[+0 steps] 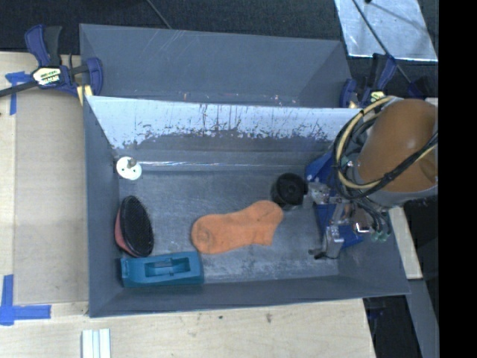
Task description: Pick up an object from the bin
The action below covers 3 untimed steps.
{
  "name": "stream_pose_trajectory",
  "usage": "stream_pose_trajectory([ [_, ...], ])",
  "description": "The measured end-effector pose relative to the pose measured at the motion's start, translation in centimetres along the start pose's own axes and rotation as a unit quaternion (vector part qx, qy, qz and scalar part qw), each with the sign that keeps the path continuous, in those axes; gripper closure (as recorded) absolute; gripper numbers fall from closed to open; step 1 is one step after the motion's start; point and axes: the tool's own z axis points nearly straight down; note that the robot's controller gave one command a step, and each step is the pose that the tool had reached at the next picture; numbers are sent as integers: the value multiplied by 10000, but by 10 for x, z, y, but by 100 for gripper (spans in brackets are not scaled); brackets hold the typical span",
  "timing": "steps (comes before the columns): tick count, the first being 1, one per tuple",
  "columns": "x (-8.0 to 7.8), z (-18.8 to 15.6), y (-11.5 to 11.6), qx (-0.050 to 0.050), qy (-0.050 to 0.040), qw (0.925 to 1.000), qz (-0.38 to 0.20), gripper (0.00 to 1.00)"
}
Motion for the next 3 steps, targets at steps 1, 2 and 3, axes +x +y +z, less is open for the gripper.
stream_pose_trajectory([
  [1,-2,-5,0,6,-41,10000,-14,0],
  [2,-48,26,29,14,-62,9989,-475,0],
  [3,-54,51,44,2,-87,9992,-393,0],
])
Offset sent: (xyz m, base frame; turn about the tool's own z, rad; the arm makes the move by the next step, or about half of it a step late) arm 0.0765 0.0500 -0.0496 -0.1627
